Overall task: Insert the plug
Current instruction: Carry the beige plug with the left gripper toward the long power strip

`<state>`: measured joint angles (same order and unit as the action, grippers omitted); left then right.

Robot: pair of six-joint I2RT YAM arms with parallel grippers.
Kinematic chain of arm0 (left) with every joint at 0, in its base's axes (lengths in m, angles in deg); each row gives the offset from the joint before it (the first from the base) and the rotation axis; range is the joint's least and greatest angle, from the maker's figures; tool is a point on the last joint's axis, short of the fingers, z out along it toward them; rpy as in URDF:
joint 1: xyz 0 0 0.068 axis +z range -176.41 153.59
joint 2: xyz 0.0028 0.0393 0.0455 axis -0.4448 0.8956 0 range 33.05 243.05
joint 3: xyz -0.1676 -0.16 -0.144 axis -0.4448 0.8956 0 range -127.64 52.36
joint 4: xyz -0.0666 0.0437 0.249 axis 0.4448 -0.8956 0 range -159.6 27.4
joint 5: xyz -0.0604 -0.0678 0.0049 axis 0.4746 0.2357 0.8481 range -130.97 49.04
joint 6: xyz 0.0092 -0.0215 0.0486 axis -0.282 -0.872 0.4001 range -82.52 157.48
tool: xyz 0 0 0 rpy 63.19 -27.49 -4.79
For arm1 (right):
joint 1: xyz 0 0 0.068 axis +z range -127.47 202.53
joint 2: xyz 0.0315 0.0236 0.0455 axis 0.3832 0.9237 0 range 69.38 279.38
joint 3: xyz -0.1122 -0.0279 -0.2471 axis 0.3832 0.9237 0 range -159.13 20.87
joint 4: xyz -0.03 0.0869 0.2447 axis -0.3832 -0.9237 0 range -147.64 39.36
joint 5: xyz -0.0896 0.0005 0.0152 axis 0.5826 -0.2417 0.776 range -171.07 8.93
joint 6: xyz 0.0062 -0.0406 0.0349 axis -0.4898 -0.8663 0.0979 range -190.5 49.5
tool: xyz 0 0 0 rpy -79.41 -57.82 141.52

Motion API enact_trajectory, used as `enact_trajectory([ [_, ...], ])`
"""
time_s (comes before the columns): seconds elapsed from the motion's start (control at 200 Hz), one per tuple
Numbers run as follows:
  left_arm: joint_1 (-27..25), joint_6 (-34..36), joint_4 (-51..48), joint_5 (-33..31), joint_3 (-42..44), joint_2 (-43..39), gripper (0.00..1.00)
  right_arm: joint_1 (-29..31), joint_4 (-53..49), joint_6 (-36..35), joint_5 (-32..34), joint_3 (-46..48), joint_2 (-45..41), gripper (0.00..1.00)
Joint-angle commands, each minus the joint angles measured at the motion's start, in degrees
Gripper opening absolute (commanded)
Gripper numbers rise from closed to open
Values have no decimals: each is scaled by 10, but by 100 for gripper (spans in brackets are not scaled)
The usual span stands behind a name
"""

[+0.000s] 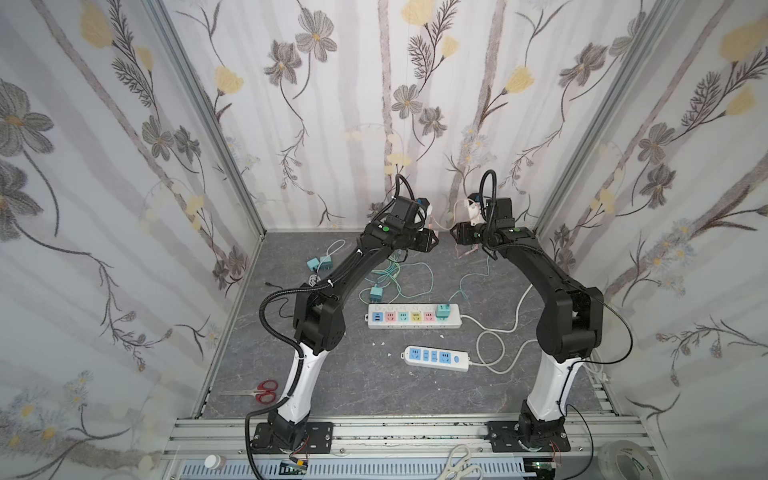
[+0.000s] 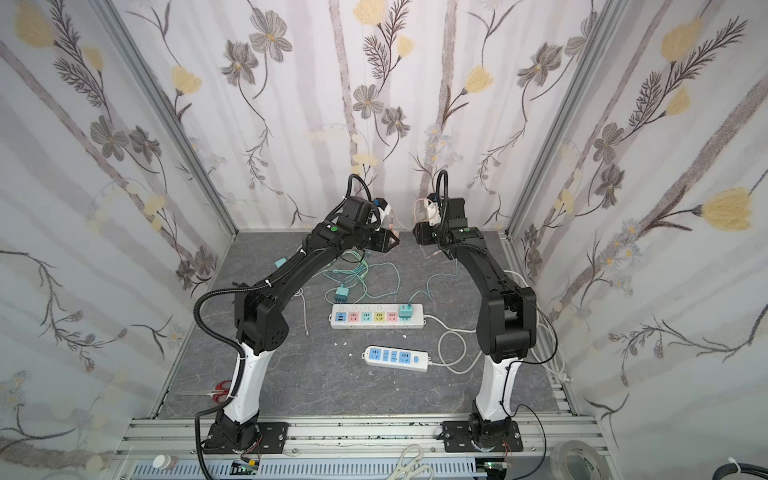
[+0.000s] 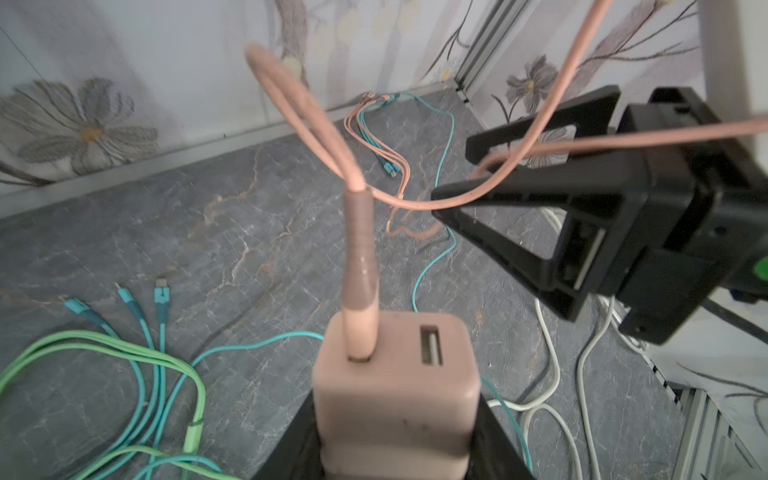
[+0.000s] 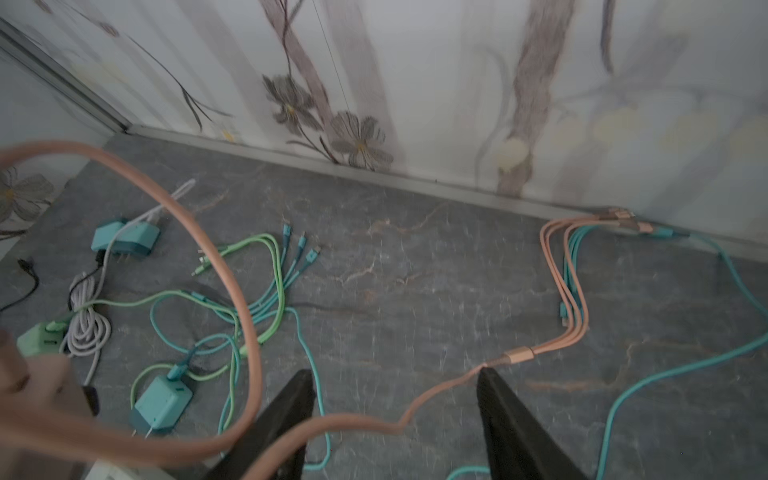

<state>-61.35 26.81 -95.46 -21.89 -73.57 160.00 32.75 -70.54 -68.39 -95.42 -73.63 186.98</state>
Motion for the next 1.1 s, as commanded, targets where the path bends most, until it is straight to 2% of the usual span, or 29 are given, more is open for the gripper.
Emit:
enact_trajectory([
  [0.0,2,3,20,-25,41,-34,0,-4,-1,8,38,60,-74,85],
  [0.08,2,6,26,-25,78,-56,0,-6,-19,14,69,108,-110,99],
  [0.26,0,22,24,-33,135,-85,0,-12,-101,50,208,157,-154,100],
  [0.32,3,18,27,-36,147,-90,0,-13,-139,32,221,160,-149,99],
  [0.41,10,3,33,-31,146,-91,0,-13,-206,-32,175,146,-124,99],
  [0.51,17,-2,27,-21,116,-76,0,-15,-213,-50,177,154,-118,99],
  [0.625,8,26,6,6,86,-53,0,-16,-203,-32,145,157,-136,100],
  [0.764,-12,84,-31,-1,82,-51,0,-15,-200,-4,97,151,-169,99],
  [0.864,-13,118,-27,18,118,-71,0,-15,-195,28,49,158,-206,99],
  [1.094,-14,203,13,45,227,-136,0,-15,-164,101,-117,187,-271,99],
])
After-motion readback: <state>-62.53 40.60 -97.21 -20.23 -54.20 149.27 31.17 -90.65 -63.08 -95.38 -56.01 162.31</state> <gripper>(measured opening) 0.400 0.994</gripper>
